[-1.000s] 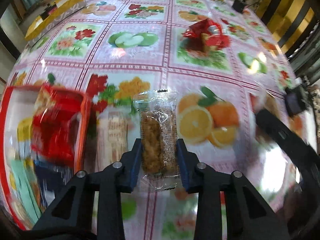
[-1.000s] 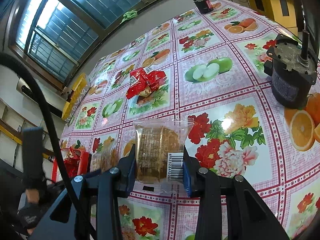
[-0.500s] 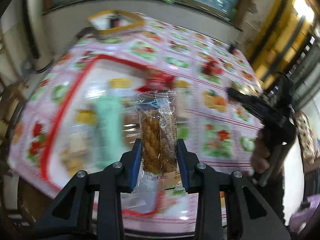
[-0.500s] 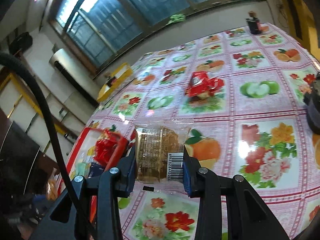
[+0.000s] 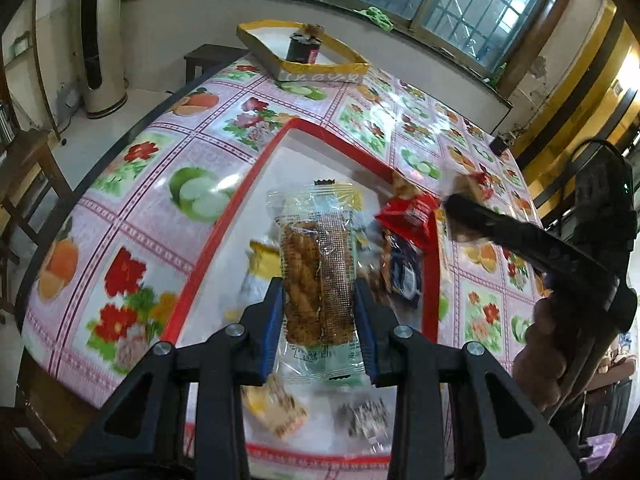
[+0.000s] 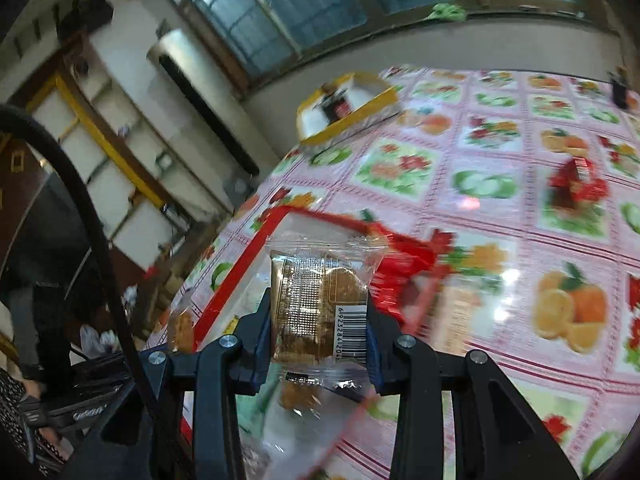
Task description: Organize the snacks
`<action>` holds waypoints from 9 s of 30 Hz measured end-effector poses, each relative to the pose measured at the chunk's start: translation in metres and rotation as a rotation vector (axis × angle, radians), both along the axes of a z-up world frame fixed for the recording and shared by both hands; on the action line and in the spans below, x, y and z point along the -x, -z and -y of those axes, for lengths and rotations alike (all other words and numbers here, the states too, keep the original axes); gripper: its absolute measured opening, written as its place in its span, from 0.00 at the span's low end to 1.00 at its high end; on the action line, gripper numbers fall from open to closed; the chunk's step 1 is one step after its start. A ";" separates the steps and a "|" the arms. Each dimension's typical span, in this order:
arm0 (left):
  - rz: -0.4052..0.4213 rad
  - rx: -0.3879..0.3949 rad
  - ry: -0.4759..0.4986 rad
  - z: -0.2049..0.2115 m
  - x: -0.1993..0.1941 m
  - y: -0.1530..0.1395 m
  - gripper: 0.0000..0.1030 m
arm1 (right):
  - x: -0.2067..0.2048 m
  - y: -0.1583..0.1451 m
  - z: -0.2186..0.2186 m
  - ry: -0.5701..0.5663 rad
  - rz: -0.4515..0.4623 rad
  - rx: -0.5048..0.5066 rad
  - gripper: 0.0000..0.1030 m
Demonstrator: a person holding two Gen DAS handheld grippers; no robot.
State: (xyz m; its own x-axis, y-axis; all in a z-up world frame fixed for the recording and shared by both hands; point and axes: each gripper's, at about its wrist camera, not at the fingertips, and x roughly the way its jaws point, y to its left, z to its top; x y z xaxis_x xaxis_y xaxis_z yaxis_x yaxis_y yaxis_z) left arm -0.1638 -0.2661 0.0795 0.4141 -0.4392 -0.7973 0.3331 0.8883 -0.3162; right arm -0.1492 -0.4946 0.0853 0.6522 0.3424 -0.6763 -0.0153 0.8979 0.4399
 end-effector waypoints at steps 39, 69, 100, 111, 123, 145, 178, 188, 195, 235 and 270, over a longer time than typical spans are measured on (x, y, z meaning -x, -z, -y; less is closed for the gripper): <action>0.111 0.020 0.069 0.054 0.097 -0.034 0.78 | 0.134 0.005 0.085 0.232 0.018 -0.147 0.64; 0.082 -0.029 0.202 0.128 0.108 -0.017 0.78 | 0.171 0.008 0.120 0.211 0.054 -0.164 0.61; -0.002 -0.551 0.232 0.257 -0.001 0.048 0.68 | 0.099 0.042 0.189 0.351 -0.023 -0.226 0.58; -0.056 -0.584 0.208 0.262 -0.018 0.071 0.34 | 0.096 0.043 0.186 0.358 -0.032 -0.182 0.58; -0.070 -0.126 0.225 0.171 0.047 0.021 0.33 | 0.097 0.037 0.181 0.400 0.020 -0.086 0.58; 0.047 0.065 0.105 0.068 0.050 -0.024 0.33 | -0.074 0.048 0.240 0.297 -0.251 0.220 0.54; 0.032 0.015 -0.117 -0.043 0.079 -0.012 0.33 | 0.122 0.002 0.003 0.034 0.017 -0.113 0.29; 0.016 0.038 -0.124 -0.053 0.043 -0.010 0.33 | 0.092 0.019 -0.031 -0.012 -0.030 -0.048 0.29; 0.038 0.036 -0.029 -0.021 -0.020 -0.018 0.33 | 0.072 0.024 -0.042 -0.029 -0.033 0.010 0.29; 0.280 -0.296 -0.279 -0.036 0.106 -0.030 0.86 | 0.160 -0.017 -0.057 0.051 0.091 0.100 0.66; 0.332 -0.351 -0.347 -0.047 0.145 -0.043 0.94 | 0.176 -0.017 -0.078 0.040 0.070 0.095 0.66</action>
State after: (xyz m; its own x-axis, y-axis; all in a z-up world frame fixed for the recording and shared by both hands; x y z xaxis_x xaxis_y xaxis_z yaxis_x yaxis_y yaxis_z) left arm -0.3091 -0.2187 0.1227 0.7381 0.0334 -0.6739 0.0353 0.9955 0.0879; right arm -0.3257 -0.4165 0.1021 0.7111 0.2515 -0.6566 -0.0064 0.9361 0.3516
